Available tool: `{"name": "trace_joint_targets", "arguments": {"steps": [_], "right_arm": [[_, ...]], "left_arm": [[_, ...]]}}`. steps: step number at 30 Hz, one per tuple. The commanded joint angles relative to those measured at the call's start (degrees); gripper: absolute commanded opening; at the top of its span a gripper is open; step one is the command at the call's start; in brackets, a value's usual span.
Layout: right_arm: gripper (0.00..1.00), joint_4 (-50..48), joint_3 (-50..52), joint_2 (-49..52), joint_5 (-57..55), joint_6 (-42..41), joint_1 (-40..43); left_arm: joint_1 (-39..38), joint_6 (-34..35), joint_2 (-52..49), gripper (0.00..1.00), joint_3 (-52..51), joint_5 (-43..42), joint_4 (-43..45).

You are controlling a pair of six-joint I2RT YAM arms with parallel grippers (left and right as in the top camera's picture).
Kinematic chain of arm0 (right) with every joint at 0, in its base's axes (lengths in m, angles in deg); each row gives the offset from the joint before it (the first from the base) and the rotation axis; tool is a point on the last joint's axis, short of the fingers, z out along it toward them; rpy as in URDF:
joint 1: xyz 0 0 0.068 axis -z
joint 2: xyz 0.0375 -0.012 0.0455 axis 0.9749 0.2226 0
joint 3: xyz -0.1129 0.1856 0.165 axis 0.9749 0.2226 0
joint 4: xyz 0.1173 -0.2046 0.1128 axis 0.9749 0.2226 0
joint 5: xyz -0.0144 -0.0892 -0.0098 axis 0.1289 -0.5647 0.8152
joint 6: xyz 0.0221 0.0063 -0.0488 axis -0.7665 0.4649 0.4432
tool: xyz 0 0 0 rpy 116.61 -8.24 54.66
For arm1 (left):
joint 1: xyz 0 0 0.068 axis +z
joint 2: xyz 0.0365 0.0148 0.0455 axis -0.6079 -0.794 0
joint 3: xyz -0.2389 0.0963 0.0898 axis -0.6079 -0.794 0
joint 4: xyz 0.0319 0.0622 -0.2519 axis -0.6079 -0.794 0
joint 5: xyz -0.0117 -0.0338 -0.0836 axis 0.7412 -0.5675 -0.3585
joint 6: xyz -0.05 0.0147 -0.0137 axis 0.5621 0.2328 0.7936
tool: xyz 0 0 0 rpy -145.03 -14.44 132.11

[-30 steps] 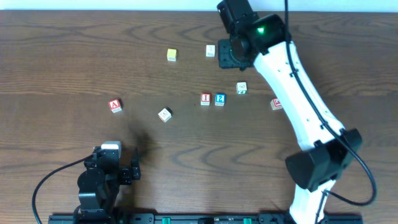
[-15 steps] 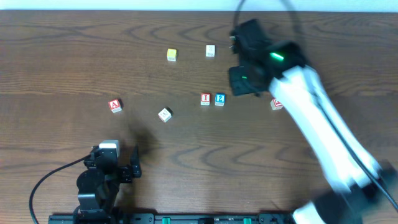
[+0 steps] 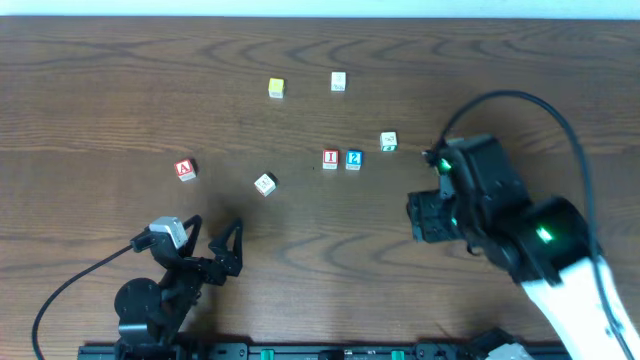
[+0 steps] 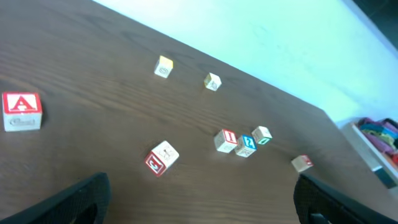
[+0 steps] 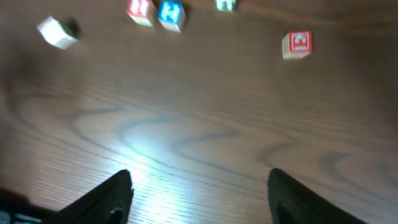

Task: Spell out Ai2
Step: 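Withdraw the right gripper and move the left gripper toward the red A block, then grasp the red A block with the left gripper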

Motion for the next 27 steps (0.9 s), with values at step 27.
{"name": "trace_joint_targets", "arguments": {"steps": [27], "right_arm": [[0.96,-12.1,-0.8,5.5,-4.6,-1.1,4.6]], "left_arm": [[0.2,-13.1,-88.1,0.95,58.1,29.2,-22.3]]}}
